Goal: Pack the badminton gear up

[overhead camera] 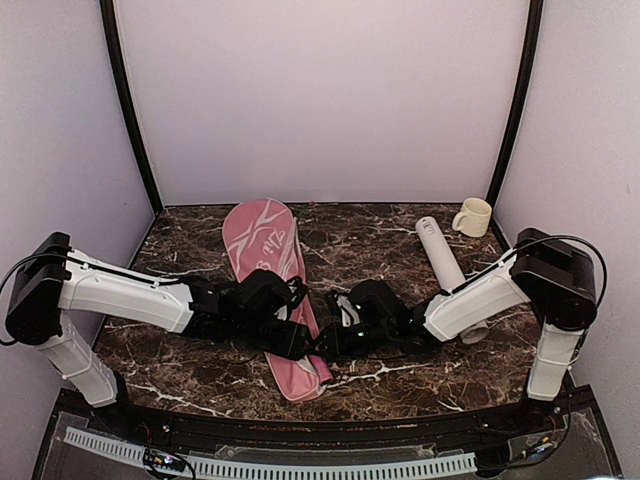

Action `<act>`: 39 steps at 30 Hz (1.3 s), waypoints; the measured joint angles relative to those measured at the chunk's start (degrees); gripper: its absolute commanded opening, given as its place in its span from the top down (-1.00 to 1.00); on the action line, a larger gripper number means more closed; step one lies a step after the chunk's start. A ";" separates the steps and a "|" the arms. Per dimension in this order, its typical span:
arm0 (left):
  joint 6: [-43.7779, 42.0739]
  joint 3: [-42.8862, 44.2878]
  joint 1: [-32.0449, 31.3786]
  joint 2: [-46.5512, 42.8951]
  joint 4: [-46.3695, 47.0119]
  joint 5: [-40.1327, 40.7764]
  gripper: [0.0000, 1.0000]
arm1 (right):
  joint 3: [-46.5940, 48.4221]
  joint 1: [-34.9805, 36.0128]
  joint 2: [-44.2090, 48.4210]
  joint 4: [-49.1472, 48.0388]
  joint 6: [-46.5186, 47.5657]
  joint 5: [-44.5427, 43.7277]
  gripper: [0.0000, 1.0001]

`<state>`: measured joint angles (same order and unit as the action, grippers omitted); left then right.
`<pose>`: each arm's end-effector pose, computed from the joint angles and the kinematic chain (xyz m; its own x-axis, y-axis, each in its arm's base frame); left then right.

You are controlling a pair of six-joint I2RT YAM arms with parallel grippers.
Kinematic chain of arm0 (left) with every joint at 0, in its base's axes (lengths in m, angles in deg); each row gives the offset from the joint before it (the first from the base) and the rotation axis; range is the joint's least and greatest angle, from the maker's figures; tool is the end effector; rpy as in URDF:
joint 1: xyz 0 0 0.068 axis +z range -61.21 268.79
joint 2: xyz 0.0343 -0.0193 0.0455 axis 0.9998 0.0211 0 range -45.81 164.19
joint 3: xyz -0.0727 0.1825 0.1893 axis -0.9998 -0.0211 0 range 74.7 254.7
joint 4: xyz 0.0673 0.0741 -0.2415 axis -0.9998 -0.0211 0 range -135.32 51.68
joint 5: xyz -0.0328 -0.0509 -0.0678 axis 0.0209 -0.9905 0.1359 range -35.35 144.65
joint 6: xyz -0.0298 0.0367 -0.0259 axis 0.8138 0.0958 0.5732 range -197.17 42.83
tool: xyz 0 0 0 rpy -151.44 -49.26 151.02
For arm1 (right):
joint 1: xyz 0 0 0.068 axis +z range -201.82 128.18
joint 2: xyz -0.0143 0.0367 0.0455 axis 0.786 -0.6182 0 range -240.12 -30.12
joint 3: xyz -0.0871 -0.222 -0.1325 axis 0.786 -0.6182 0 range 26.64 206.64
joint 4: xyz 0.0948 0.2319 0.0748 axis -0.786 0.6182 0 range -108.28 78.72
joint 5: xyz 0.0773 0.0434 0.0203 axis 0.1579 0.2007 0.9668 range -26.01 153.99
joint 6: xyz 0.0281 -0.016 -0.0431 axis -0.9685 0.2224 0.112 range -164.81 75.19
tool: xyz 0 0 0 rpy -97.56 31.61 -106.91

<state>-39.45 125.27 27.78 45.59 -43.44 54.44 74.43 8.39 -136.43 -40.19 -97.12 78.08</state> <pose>0.1585 -0.2863 0.1839 -0.8114 0.2022 -0.5484 0.4799 0.7662 -0.4274 0.1715 0.3171 0.1247 -0.9240 -0.0692 -0.3760 -0.3395 0.6004 0.7240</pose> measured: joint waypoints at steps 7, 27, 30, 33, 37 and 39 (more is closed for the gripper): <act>4.33 -0.48 -0.87 -0.07 -0.31 -0.59 -0.10 | 0.00 0.02 0.00 -0.07 -0.02 -0.02 0.58; 5.11 -0.46 -0.74 1.70 -0.96 0.04 1.00 | -0.17 0.15 -0.07 -1.03 -0.79 -0.66 0.58; 3.89 -0.74 -0.70 1.18 -0.46 0.00 1.00 | -0.17 0.24 -0.07 -1.01 -0.94 -1.27 0.58; 2.91 -2.01 -0.52 -0.37 0.96 -0.31 1.00 | -0.15 0.28 -0.15 -1.01 -0.98 -1.79 0.58; 1.90 -4.11 -0.22 -2.91 3.41 -1.18 1.00 | 0.00 0.28 -1.14 -1.44 -1.16 -1.88 0.58; 1.53 -4.92 -0.09 -3.50 4.59 -1.57 1.00 | 0.17 0.28 -1.57 -1.66 -1.31 -1.86 0.58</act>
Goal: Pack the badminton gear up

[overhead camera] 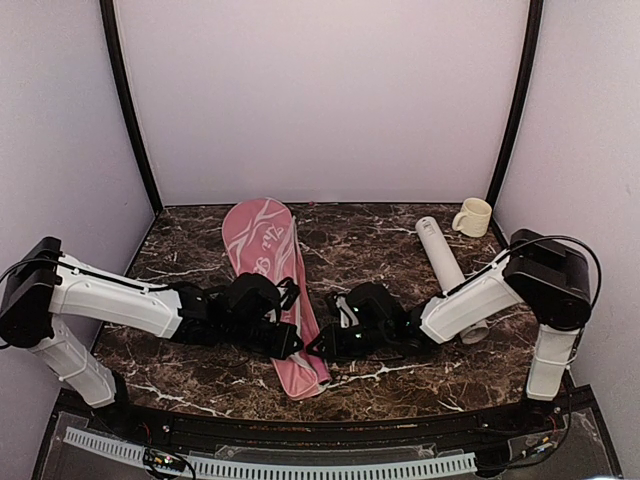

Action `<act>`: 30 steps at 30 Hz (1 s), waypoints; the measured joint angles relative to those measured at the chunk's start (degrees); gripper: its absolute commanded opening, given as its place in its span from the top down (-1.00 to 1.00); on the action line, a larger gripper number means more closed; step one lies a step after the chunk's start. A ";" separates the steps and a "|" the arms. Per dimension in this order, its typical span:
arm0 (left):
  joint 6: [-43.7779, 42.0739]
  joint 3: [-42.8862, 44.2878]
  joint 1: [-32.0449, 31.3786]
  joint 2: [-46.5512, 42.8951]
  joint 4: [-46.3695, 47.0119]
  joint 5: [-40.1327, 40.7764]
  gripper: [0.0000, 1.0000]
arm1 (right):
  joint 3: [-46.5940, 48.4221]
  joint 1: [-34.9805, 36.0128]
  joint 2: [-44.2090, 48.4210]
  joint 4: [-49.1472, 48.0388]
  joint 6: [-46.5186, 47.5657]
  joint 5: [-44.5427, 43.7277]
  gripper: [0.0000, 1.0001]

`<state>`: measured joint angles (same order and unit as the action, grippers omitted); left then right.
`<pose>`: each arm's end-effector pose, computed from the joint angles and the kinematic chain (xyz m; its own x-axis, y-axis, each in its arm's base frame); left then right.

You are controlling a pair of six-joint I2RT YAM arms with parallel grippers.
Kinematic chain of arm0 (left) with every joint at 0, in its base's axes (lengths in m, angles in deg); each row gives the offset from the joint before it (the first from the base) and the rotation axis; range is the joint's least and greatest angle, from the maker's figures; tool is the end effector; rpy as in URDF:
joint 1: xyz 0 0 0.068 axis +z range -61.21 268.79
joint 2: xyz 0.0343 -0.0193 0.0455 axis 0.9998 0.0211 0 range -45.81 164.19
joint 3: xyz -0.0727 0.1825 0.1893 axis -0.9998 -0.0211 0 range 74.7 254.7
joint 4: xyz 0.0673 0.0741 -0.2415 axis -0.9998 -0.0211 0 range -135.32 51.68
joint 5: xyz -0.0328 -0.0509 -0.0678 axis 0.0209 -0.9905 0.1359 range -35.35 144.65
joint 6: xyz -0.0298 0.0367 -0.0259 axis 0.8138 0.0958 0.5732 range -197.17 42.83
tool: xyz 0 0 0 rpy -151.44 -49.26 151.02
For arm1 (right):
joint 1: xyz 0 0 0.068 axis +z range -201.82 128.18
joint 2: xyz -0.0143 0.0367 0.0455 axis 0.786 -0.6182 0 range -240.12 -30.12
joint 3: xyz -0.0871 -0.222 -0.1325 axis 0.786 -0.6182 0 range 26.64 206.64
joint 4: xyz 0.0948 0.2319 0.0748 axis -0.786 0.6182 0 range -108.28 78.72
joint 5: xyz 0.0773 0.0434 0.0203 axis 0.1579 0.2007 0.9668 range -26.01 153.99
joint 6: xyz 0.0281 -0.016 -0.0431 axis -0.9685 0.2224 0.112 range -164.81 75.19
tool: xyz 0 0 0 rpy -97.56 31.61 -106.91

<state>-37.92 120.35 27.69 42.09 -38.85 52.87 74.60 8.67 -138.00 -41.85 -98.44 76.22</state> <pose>0.1501 -0.2741 0.1826 -0.8147 0.1675 -0.5551 0.4786 0.7348 -0.4807 0.1724 0.3201 0.1185 -0.9256 -0.0377 -0.3766 -0.3191 0.6127 0.7230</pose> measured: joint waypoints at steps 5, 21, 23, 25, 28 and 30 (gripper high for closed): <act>-0.46 -0.92 0.35 -0.02 2.08 -1.03 1.00 | 0.50 0.02 -0.28 0.39 -0.09 0.02 0.58; -0.59 -2.99 1.33 -1.44 6.25 -1.75 1.00 | 3.67 0.28 -2.86 1.44 -0.28 -0.07 0.58; -0.55 -3.02 1.31 -1.49 6.23 -1.36 1.00 | 3.78 0.28 -2.86 1.55 -0.37 -0.07 0.58; -0.55 -2.97 1.31 -1.49 5.97 -1.07 1.00 | 3.78 0.31 -2.84 1.53 -0.46 -0.09 0.57; -0.68 -2.80 1.25 -1.42 5.77 -0.90 1.00 | 3.80 0.46 -2.84 1.51 -0.52 -0.20 0.57; -0.98 -2.56 1.20 -1.18 5.64 -0.85 1.00 | 4.04 0.76 -2.86 1.60 -0.68 -0.39 0.57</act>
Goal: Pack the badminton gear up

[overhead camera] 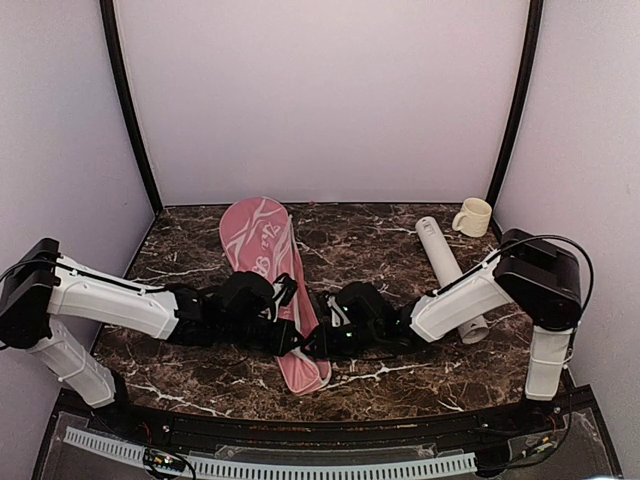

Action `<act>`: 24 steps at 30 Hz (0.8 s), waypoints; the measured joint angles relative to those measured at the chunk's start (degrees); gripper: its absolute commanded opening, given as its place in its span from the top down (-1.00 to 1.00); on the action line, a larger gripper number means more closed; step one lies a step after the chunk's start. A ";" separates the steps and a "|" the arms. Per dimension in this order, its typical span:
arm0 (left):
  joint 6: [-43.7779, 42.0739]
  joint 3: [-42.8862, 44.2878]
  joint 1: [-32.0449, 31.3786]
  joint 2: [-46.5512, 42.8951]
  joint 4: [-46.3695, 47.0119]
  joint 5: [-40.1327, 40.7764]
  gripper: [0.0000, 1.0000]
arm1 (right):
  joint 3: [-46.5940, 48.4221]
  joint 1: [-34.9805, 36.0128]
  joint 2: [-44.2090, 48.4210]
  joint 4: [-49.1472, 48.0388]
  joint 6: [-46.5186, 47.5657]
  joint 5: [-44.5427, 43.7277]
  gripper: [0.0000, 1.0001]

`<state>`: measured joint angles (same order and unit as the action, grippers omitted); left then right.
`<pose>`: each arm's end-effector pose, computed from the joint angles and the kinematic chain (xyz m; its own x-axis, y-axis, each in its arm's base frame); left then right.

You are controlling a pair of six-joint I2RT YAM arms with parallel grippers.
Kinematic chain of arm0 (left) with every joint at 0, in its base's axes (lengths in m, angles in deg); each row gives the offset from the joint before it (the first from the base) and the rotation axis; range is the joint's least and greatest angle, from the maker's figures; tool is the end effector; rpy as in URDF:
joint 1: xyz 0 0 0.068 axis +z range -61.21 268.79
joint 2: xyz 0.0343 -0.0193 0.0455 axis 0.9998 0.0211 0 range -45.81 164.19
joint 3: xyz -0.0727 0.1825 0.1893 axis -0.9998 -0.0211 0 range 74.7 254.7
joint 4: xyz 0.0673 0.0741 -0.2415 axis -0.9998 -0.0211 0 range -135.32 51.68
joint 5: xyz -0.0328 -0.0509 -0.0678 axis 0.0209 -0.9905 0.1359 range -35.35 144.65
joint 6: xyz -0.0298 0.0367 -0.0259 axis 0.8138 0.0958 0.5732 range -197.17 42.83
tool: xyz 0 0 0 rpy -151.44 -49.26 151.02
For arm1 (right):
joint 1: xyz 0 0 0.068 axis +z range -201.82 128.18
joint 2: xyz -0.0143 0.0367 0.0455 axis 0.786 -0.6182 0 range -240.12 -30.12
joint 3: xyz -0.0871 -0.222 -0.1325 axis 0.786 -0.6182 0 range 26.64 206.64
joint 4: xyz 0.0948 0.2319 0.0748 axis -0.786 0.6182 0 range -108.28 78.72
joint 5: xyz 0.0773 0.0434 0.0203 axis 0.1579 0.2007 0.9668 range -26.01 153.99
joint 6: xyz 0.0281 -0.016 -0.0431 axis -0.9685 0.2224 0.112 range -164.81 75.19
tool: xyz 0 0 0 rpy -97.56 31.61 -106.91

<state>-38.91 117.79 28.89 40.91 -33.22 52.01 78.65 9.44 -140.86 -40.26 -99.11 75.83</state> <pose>0.1537 -0.2684 0.1833 -0.7916 0.1323 -0.5965 0.4994 0.7026 -0.5069 0.1759 0.3361 0.1171 -0.9289 -0.0409 -0.3680 -0.3133 0.6165 0.7224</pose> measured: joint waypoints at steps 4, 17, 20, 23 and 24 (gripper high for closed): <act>-0.85 1.20 0.00 1.53 -0.39 0.00 1.00 | 1.57 0.70 -0.83 0.76 -0.33 -0.17 0.52; -2.71 0.48 -1.84 -2.16 -3.87 -2.27 0.93 | 1.70 -2.14 5.14 5.77 5.29 -9.40 -0.08; -3.19 -0.66 -1.88 -4.81 -6.91 -2.45 0.52 | 3.06 -4.33 6.45 8.11 7.78 -11.52 -0.10; -3.72 -0.83 -1.81 -6.34 -9.53 -2.43 0.20 | 4.81 -6.47 6.34 10.16 9.84 -12.31 -0.10; -4.13 -0.83 -1.70 -6.58 -9.79 -2.40 0.07 | 5.35 -7.10 6.21 10.75 10.43 -12.37 -0.10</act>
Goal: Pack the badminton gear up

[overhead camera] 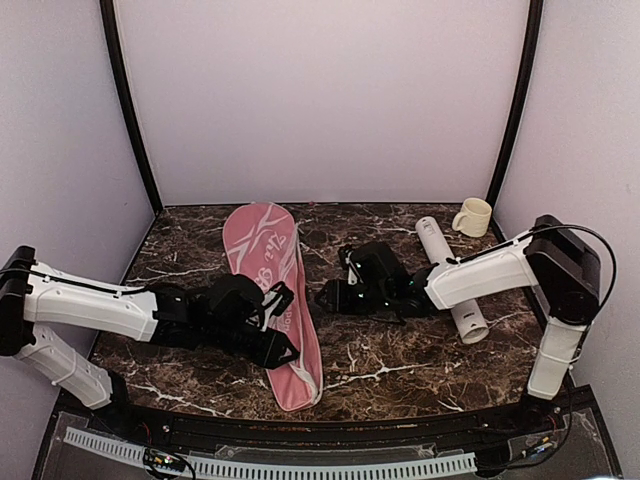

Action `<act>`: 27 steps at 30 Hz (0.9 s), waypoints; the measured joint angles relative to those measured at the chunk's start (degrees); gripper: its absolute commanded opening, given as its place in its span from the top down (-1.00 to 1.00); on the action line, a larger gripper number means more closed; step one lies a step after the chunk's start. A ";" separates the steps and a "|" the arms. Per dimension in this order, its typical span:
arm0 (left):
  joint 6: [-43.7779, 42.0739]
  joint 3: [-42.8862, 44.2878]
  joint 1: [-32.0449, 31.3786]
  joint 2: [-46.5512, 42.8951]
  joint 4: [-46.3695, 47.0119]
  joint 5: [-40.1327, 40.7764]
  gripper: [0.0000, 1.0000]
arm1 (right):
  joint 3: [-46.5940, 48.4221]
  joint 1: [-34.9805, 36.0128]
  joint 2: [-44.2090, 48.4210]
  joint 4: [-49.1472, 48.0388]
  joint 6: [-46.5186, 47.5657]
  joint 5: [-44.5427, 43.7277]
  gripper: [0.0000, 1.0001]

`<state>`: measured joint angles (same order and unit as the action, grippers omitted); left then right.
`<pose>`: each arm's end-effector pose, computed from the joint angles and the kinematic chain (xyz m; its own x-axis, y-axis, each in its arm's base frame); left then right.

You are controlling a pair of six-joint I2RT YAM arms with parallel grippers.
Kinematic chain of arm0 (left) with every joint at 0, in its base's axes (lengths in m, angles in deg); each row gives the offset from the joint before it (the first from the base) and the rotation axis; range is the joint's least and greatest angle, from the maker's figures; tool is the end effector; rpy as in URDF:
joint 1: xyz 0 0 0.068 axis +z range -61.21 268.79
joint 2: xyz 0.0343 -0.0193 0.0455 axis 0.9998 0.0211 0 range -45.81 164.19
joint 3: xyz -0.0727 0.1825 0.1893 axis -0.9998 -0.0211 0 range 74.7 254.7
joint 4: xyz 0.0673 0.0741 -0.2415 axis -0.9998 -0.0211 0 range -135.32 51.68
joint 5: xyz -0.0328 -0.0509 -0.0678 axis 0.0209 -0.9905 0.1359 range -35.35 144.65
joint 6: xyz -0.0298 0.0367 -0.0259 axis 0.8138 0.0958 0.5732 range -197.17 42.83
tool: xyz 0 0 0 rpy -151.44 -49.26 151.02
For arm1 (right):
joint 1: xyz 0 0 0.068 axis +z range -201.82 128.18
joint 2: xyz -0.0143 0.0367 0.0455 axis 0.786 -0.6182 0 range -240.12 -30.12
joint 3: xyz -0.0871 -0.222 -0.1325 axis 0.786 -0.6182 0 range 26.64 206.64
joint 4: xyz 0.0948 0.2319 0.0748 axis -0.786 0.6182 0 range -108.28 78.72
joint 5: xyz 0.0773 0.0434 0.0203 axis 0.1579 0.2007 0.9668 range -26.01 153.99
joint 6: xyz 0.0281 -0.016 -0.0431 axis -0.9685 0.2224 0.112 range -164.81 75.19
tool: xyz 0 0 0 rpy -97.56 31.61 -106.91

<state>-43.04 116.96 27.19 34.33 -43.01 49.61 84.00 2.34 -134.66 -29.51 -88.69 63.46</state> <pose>0.1331 -0.2527 0.1965 -0.7752 0.2588 -0.5763 0.5704 0.6789 -0.4623 0.2260 0.3124 0.1659 -0.8066 0.0671 -0.5873 -0.3428 0.7563 0.5572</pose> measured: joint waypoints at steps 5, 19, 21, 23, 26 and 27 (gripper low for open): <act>-0.70 0.92 1.81 -1.33 -2.23 0.76 -0.19 | 3.32 -1.92 -2.78 1.51 2.12 0.39 -0.11; 1.01 1.53 14.93 -0.55 0.81 1.66 -0.20 | 9.81 -1.97 -11.43 1.38 2.93 6.99 -0.04; 1.01 1.53 15.56 0.28 1.25 1.64 -0.19 | 10.62 -1.97 -12.04 1.20 2.93 7.61 -0.01; 0.96 1.53 16.11 1.01 1.51 1.62 -0.17 | 11.32 -1.97 -12.70 0.98 2.93 8.37 0.07; 0.83 1.36 16.92 1.88 2.21 1.60 -0.15 | 12.04 -1.97 -13.55 0.90 3.02 9.38 0.30; 0.79 1.25 17.18 2.10 2.58 1.60 -0.14 | 12.22 -1.97 -13.86 0.70 3.13 9.88 0.40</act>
<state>-42.25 118.21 44.37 36.43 -40.43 51.20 96.22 0.37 -148.51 -28.81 -85.56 73.34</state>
